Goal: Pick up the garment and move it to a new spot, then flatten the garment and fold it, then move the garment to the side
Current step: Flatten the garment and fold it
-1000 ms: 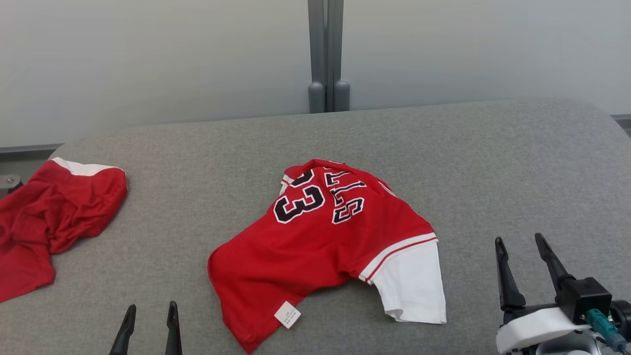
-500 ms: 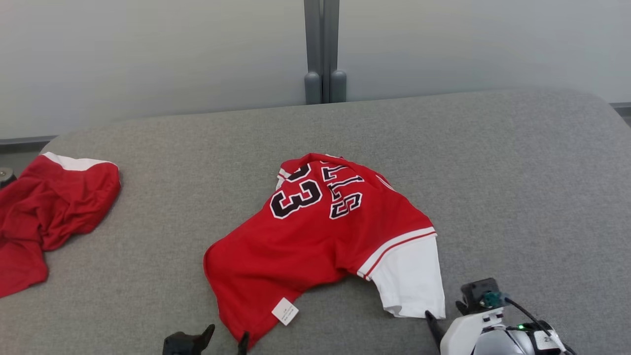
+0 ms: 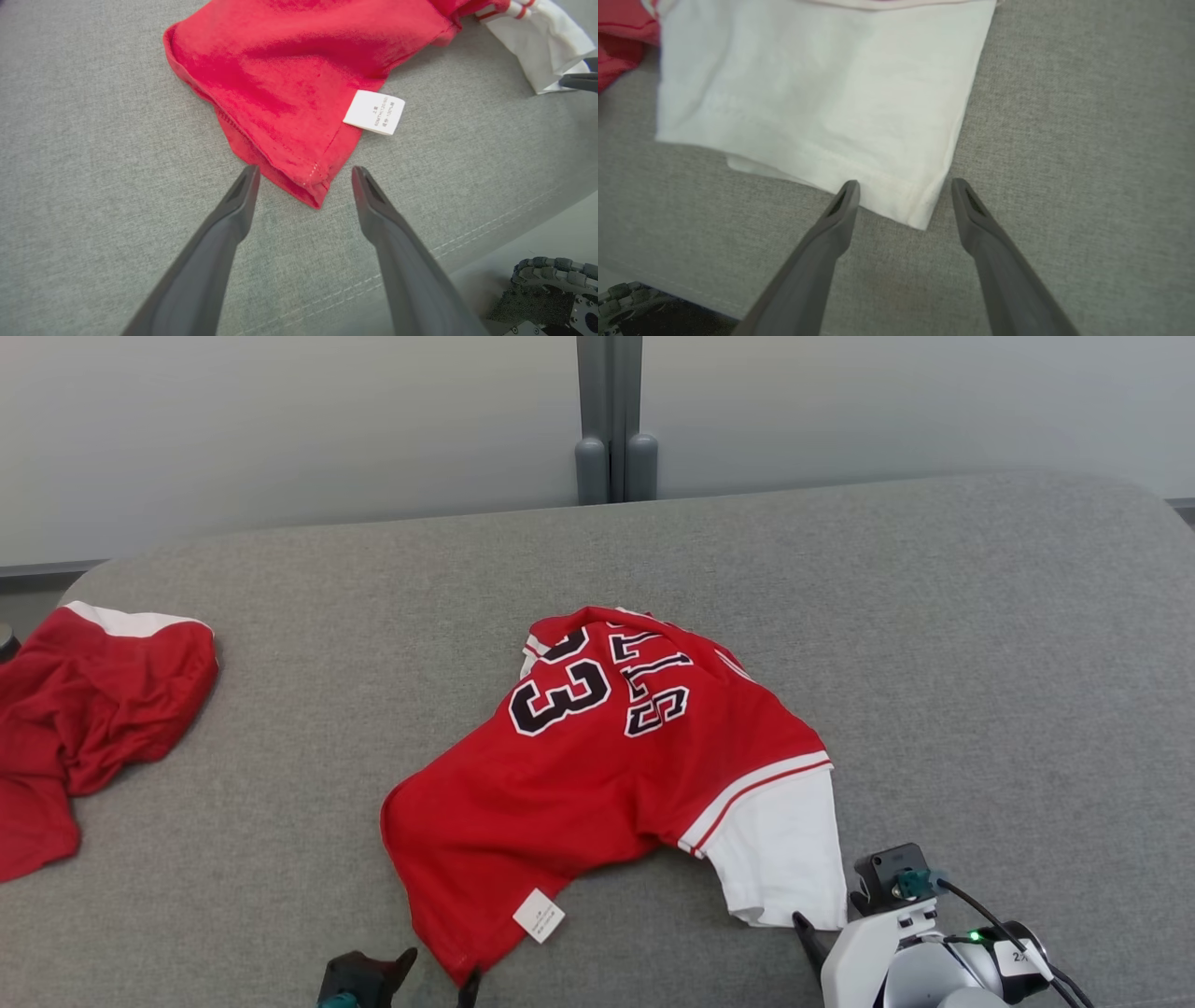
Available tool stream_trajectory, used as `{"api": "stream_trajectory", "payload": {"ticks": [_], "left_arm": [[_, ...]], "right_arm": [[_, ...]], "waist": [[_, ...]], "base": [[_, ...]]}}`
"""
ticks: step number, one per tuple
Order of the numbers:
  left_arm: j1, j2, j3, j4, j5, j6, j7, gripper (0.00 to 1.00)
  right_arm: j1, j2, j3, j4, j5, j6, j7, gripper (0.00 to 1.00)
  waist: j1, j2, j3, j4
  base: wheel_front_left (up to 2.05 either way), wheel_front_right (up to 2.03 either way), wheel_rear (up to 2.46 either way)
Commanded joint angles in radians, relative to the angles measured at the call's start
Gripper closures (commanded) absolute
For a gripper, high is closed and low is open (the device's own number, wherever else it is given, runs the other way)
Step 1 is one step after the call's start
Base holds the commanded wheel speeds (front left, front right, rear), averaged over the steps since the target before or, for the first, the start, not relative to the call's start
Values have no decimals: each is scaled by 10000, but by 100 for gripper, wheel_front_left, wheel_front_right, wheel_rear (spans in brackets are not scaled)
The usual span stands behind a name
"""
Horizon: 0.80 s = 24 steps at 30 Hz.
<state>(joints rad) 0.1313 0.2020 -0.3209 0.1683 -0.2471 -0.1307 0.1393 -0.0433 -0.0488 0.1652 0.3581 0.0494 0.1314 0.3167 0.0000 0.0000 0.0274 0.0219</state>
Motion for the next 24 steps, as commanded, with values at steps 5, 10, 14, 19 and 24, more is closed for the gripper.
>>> {"api": "stream_trajectory", "payload": {"ticks": [5,10,14,19,24], "left_arm": [[-272,287,-277,-488,436,59,215,0],[-323,297,-642,-601,568,58,432,0],[-505,250,-829,-316,483,42,389,0],[-775,303,-806,213,448,37,136,0],[-989,387,-840,658,402,32,56,0]], "right_arm": [[-95,-31,-9,-87,34,-14,12,0],[-166,-30,17,-94,84,-14,-38,0],[-216,-31,78,-58,117,-14,-105,0],[-280,-31,152,-27,208,-14,-181,0],[-365,-30,221,33,291,-14,-234,0]], "waist": [[0,0,114,-21],[0,0,219,-65],[0,0,307,-109],[0,0,412,-169],[0,0,508,-182]], "base": [[0,0,0],[0,0,0],[0,0,0],[0,0,0],[0,0,0]]}}
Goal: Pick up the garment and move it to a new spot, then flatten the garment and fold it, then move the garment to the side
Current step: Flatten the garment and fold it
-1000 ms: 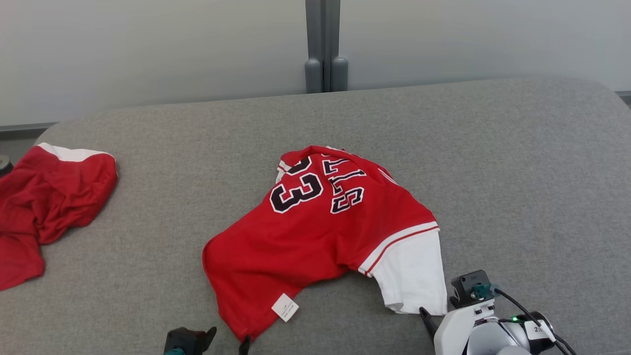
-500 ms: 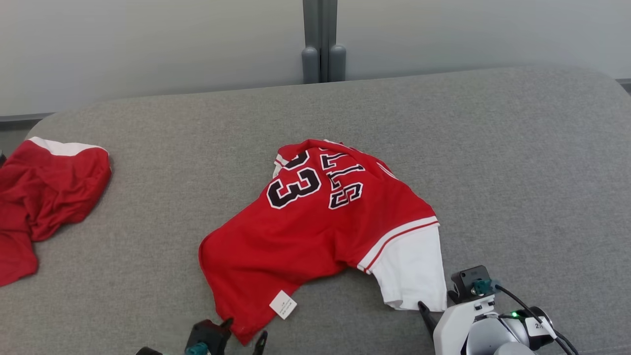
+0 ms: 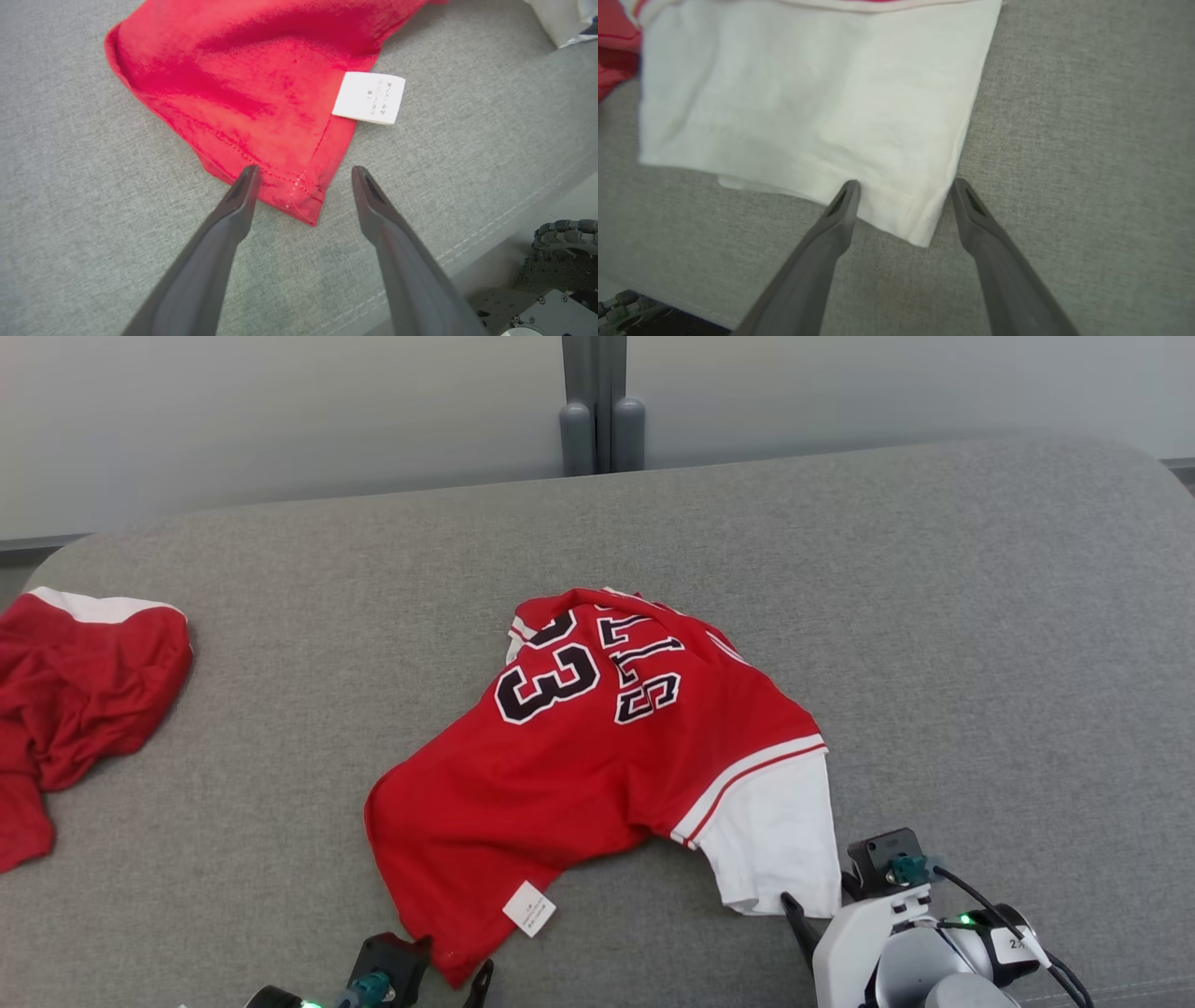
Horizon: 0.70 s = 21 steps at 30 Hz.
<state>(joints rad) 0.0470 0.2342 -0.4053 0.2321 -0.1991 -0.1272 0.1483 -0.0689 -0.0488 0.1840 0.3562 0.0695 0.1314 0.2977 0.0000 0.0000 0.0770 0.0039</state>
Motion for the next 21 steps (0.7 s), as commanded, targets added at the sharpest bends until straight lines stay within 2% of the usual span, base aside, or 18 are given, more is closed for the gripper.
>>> {"api": "stream_trajectory", "payload": {"ticks": [1,2,3,4,5,6,11,14,18,21], "left_arm": [[-223,78,10,173,-127,-4,-100,10],[-255,70,10,240,-162,-5,-138,14],[-271,44,9,337,-196,-6,-159,24],[-287,7,-5,490,-192,-6,-193,58],[-318,-29,-6,606,-200,16,-236,93],[-368,-55,-1,690,-185,52,-305,100],[-436,-120,8,951,-255,98,-623,100],[-288,-10,138,644,-334,206,-758,100],[71,206,493,-764,-573,428,-787,100],[405,454,694,-2633,-879,434,-354,100]], "right_arm": [[-132,-30,50,97,103,-14,-75,0],[-142,-30,55,123,111,-14,-77,0],[-138,-30,57,162,156,-14,-75,0],[-134,-31,100,220,174,-14,-25,27],[-149,-30,75,260,297,-14,-58,95],[-174,-31,77,291,369,-14,-95,100],[-295,-45,215,376,699,-14,-225,100],[-270,-31,39,139,990,-14,-482,100],[-2,-31,-493,-841,2290,-14,-911,100],[186,-28,-904,-2331,3642,-11,-953,100]], "waist": [[0,0,32,-3],[0,0,34,0],[0,0,23,5],[0,0,3,8],[0,0,-11,6],[0,0,-25,4],[0,0,-177,-17],[0,0,-328,-58],[0,0,-551,-76],[0,0,-745,-93]], "base": [[0,0,0],[0,0,0],[0,0,0],[0,0,0],[0,0,0],[0,0,0],[0,0,0],[0,0,0],[0,0,0],[0,0,0]]}}
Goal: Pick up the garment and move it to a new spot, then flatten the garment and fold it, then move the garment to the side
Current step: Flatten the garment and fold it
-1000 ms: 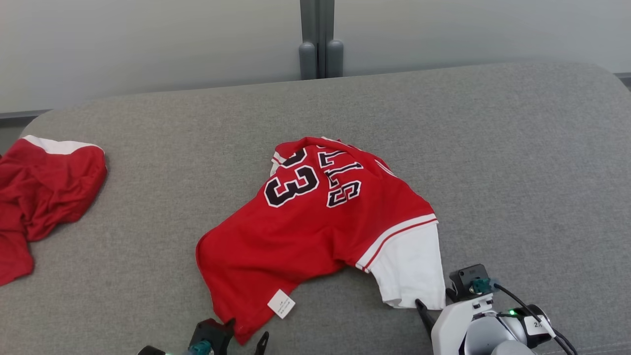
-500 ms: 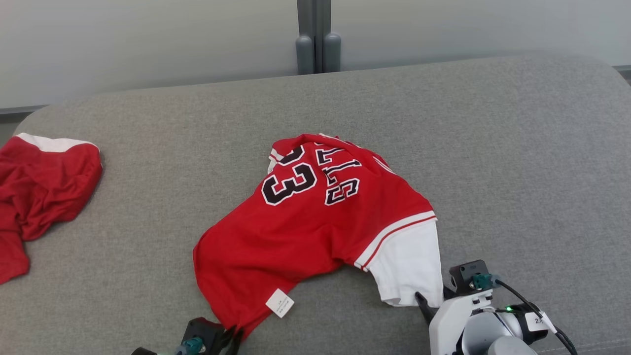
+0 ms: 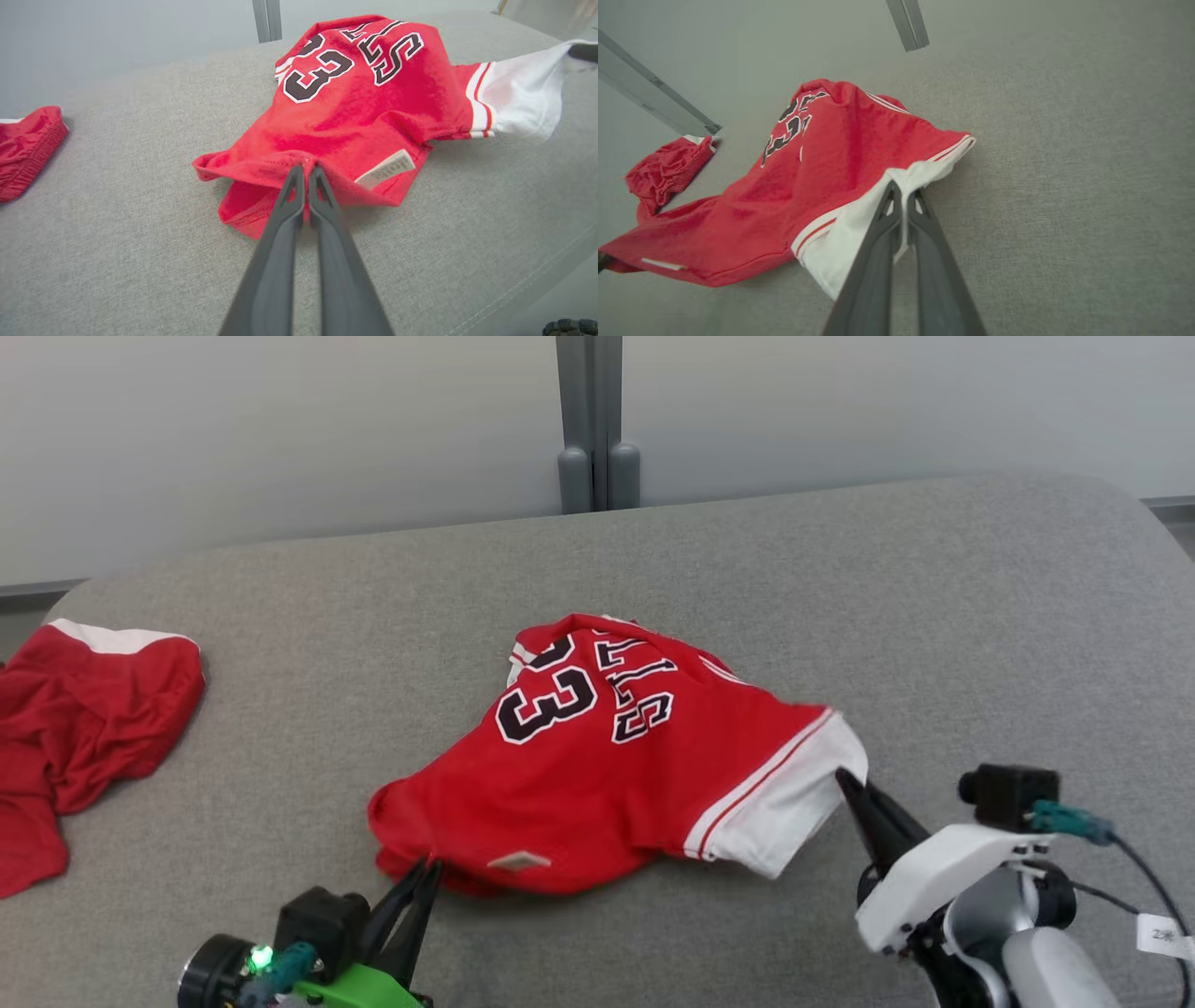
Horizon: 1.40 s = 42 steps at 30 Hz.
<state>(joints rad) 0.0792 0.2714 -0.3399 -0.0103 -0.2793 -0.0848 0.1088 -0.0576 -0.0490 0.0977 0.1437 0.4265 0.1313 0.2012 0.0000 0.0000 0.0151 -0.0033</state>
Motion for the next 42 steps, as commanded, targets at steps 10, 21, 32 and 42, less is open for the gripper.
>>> {"api": "stream_trajectory", "payload": {"ticks": [10,21,32,42], "left_arm": [[-594,1673,787,-6216,-1563,-291,2445,100],[-4414,3430,1969,-6705,-3659,-421,4431,100],[-10238,4439,254,-2441,-3687,-448,4405,100],[-15529,3197,-1467,3116,-1651,-448,-108,100]], "right_arm": [[-163,-31,-2123,-6403,2855,-5,1531,100],[-4778,-13,-3851,-7273,3568,-5,4742,100],[-10545,-29,-3695,-2164,640,-5,4863,100],[-15841,-29,-3747,3451,-110,-5,727,100]], "waist": [[0,0,-309,-336],[0,0,591,-1151],[0,0,4527,-910],[0,0,6071,-467]], "base": [[0,0,0],[0,0,0],[0,0,0],[0,0,0]]}}
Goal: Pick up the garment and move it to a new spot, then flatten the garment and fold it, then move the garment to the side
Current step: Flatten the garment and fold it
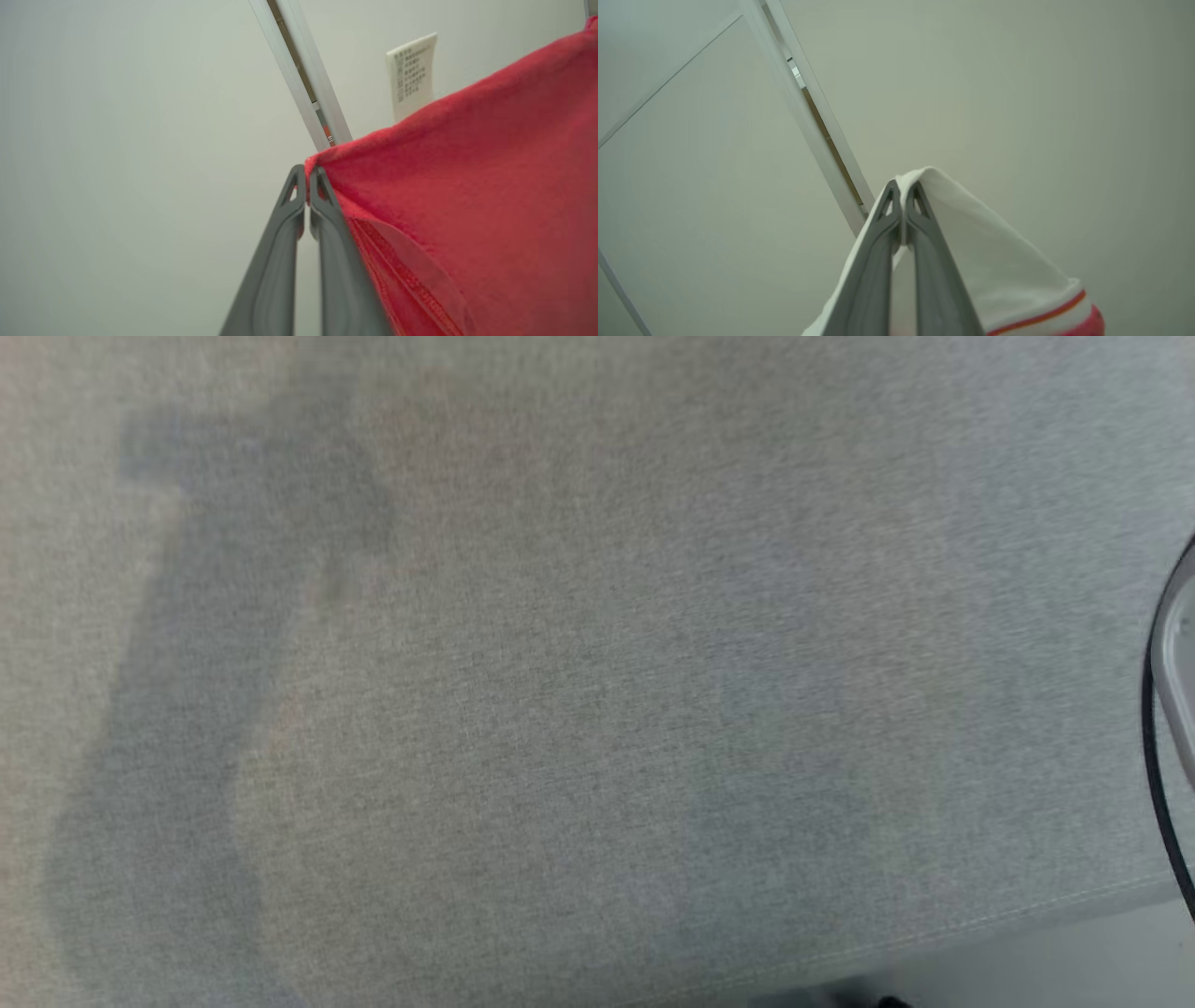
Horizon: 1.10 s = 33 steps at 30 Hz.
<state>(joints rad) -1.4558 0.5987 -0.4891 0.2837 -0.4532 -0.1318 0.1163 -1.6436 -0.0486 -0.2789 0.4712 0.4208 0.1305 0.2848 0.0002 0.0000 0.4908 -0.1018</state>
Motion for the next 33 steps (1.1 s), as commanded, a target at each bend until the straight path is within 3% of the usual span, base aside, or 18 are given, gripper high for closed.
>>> {"api": "stream_trajectory", "payload": {"ticks": [1,4,8,15,17,21,26,33], "left_arm": [[-341,-192,-79,598,149,20,-615,100],[-339,-599,-248,1875,185,20,-2005,100],[711,-816,-1145,2939,204,20,-3190,100],[4100,-1153,-1456,3136,-311,69,-3817,100],[5241,-1214,-1432,2703,-310,96,-3821,100],[7691,-1357,-954,1519,-381,562,-3822,100],[10631,-1383,-578,127,-340,1039,-3818,100],[14235,-1214,-675,-1751,-911,1922,-3691,100]], "right_arm": [[-108,-29,132,529,-37,3,-347,100],[106,-49,376,1348,-7,3,-970,100],[1539,-38,532,1816,563,3,-1459,100],[6052,-33,1299,610,1796,3,-1832,100],[7517,-44,1483,-92,1883,3,-1819,100],[10549,-36,1551,-1570,2477,3,-1602,100],[14248,-40,1239,-3654,2862,3,-678,100],[18161,-29,796,-5797,3569,3,229,100]], "waist": [[-2,0,1306,531],[-2,0,1192,600],[-2,0,805,628],[-2,0,-160,612],[-2,0,-533,619],[-2,0,-1366,676],[-2,0,-2229,839],[-2,0,-2656,871]], "base": [[0,0,0],[0,0,0],[0,0,0],[0,0,0],[0,0,0],[0,0,0],[0,0,0],[0,0,0]]}}
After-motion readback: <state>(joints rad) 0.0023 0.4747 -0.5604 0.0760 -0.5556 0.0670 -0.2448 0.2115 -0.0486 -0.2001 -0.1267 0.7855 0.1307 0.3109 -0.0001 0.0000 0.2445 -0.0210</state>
